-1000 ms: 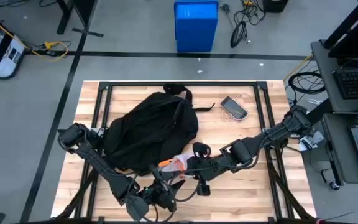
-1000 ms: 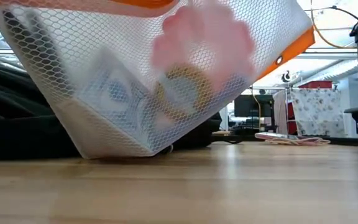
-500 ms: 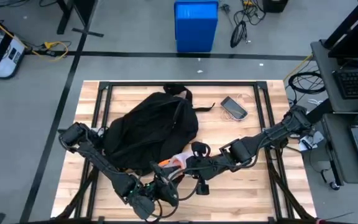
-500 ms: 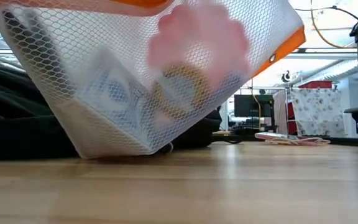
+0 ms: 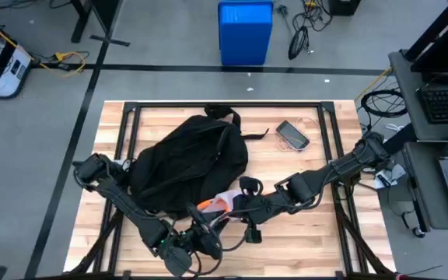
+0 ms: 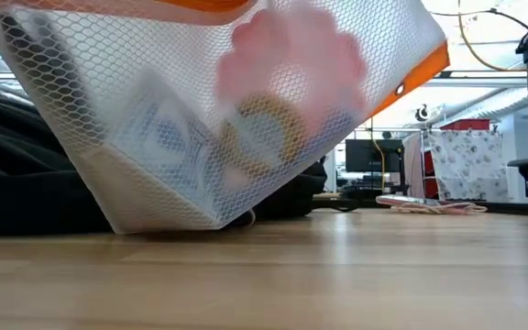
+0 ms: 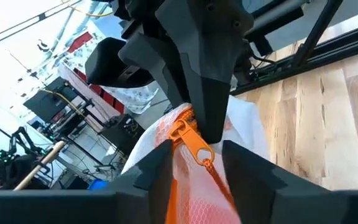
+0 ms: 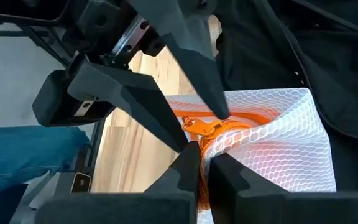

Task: Unpack backpack
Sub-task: Open the orange zip bag

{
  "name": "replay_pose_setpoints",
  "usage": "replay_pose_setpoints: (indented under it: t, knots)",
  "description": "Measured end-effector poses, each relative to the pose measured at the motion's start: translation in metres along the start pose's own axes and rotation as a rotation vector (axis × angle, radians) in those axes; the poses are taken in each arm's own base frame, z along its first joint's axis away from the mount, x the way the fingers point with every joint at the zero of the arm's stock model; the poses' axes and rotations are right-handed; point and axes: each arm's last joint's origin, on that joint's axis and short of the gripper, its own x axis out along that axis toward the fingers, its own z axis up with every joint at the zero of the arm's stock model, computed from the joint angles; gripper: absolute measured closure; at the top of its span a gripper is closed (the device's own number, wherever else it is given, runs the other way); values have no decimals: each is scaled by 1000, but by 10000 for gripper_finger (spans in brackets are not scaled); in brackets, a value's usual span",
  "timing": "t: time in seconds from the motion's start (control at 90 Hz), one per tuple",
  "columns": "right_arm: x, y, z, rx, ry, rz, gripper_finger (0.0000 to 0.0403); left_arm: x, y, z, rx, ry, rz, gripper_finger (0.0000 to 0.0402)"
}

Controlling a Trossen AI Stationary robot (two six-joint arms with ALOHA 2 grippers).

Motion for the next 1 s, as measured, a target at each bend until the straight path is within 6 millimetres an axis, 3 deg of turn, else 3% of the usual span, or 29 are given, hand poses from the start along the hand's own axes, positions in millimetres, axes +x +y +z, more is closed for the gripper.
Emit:
replay_pose_setpoints:
  t: [0.178,0.6,1.0]
  knots:
    - [0,0,0,0,-1,0,403,0,0,0,4,1,-1,341]
    - [0,0,0,-1,4,0,403,-2,-1,0,33,0,4,396]
    - [8,3,-6,1,42,-17,403,-10,-2,0,62,8,51,401]
